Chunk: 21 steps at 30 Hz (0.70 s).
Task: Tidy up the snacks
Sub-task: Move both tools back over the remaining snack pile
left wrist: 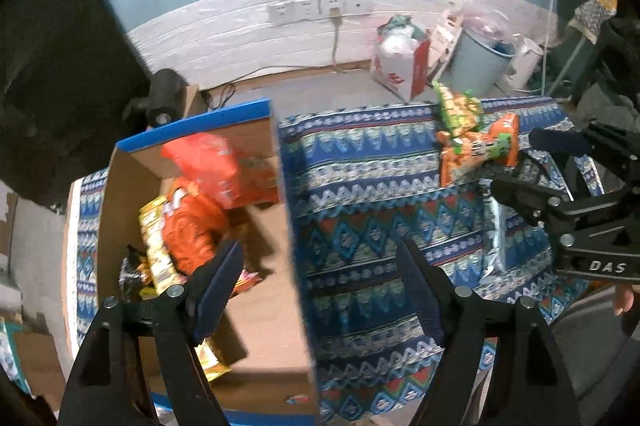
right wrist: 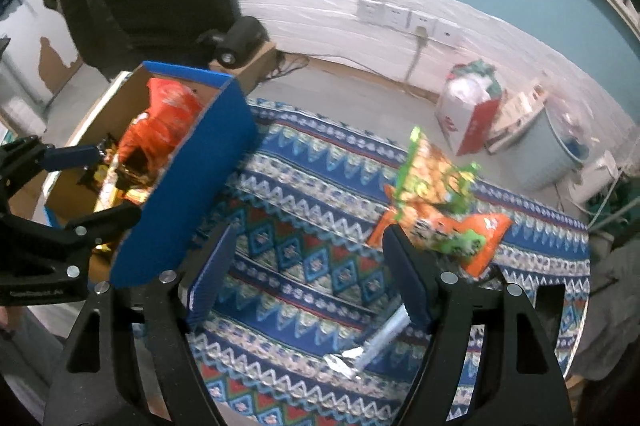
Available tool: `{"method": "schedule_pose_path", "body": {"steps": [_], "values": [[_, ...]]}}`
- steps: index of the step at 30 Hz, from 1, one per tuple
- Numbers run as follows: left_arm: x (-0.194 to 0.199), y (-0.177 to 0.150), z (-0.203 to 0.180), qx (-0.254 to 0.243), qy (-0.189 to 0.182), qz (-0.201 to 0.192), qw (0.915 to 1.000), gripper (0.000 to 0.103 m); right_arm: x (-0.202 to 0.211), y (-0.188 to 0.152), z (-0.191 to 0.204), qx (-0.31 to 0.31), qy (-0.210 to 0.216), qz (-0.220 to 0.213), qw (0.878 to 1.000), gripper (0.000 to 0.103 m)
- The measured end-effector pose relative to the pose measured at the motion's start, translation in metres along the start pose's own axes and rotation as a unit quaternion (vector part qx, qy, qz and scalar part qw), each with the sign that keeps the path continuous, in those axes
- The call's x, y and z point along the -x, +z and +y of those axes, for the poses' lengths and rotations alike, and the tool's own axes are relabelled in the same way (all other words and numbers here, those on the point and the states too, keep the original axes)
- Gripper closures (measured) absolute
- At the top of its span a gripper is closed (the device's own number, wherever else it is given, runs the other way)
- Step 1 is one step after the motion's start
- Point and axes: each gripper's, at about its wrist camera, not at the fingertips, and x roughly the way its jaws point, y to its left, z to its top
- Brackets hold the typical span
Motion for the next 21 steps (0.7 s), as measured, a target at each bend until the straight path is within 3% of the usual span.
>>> {"method": "schedule_pose_path", "body": {"steps": [11, 21], "values": [[-0.023, 0.012, -0.052, -0.04, -0.013, 0.017, 0.999, 0.023, 0.002, -0.032, -0.067, -0.062, -0.037, 0.01, 0.997, 0.027], [-0.06, 0.022, -0.095, -0.075, -0.019, 0.044, 0.996, 0.023, -0.019, -0.056, -0.135, -0.135, -0.076, 0.043, 0.987, 0.027]]}}
